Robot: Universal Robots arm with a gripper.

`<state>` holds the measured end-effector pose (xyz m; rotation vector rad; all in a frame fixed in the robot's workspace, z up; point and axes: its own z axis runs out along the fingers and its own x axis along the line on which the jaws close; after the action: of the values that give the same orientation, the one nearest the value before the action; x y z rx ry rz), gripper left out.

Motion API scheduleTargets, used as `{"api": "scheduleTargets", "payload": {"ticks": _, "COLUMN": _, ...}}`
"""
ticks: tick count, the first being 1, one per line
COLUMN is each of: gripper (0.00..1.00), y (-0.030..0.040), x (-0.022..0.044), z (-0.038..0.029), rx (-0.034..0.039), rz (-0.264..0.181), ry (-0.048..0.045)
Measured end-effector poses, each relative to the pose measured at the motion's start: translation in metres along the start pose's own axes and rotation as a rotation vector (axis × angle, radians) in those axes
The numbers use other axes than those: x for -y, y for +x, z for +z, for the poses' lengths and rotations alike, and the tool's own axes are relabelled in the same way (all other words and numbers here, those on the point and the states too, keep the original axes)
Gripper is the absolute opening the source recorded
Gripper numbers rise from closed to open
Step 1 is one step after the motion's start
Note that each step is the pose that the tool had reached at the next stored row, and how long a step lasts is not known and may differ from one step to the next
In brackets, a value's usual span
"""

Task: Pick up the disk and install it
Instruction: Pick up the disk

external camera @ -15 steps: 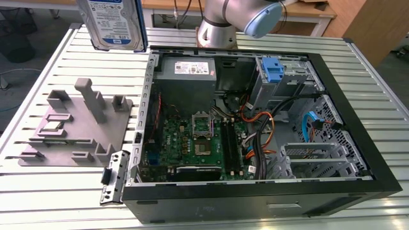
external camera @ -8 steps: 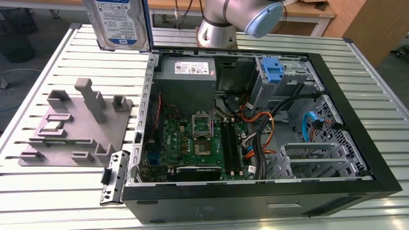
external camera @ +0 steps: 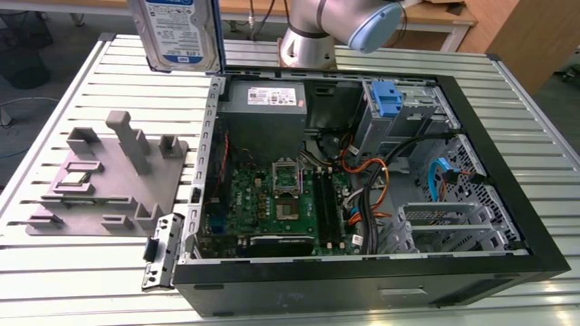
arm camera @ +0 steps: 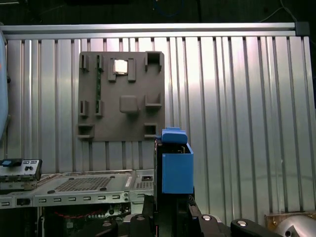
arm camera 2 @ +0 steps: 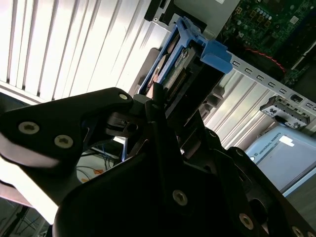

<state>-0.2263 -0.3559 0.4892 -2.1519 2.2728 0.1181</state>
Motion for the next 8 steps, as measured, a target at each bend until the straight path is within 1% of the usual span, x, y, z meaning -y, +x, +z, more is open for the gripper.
{"api": "scheduleTargets", "payload": {"ticks": 8, "gripper": 0.35, "y": -0.0006, "x": 0.0112, "z": -0.0005, "rx": 0.0001, "rz": 0.000, "ry": 0.0000}}
